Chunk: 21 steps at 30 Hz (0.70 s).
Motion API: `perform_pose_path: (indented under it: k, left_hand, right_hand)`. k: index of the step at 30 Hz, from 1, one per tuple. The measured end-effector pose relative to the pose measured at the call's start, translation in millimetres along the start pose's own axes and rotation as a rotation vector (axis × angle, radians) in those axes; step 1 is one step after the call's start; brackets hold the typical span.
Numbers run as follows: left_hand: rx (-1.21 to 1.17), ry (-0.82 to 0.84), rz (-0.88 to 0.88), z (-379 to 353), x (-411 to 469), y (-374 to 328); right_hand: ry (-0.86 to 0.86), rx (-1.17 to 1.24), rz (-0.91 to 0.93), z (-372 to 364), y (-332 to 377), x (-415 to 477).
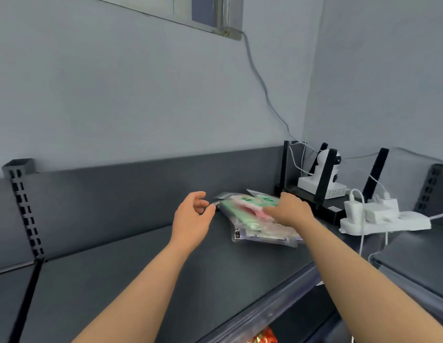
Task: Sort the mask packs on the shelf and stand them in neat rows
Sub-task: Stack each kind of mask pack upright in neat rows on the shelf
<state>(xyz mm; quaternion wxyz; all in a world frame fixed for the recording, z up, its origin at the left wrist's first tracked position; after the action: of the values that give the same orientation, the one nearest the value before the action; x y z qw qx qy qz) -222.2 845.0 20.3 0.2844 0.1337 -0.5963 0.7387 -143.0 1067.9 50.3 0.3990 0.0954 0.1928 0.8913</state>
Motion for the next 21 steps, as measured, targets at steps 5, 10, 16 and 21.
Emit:
perform_pose_path:
  k: [5,10,16,21]
  left_hand:
    - [-0.049,0.036,0.079,-25.5,13.5,13.9]
    - [-0.051,0.040,0.219,-43.3,26.1,22.5]
    - [-0.048,-0.018,0.256,-56.9,32.3,35.1]
    - [0.004,-0.129,0.295,-45.9,31.0,36.9]
  right_hand:
    - [0.144,0.107,0.078,-18.0,-5.5,17.1]
    - [0.152,0.068,0.212,-25.6,-3.7,19.5]
    - [0.145,0.196,0.369,-35.6,-19.3,20.9]
    - [0.192,0.223,0.526,-41.5,-17.2,20.1]
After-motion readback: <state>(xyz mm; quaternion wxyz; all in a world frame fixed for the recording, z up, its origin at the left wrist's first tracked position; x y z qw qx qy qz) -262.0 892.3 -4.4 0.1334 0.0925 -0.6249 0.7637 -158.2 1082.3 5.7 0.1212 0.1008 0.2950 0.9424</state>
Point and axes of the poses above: each hand's wrist, its own x-axis towards the middle knuckle, its own z-axis out of the back of the hand, y = z × x, the point moved 3 cm from there along x, towards the middle knuckle, and after that the axes turned 12 degrees about -z, right-handed, at the moved point
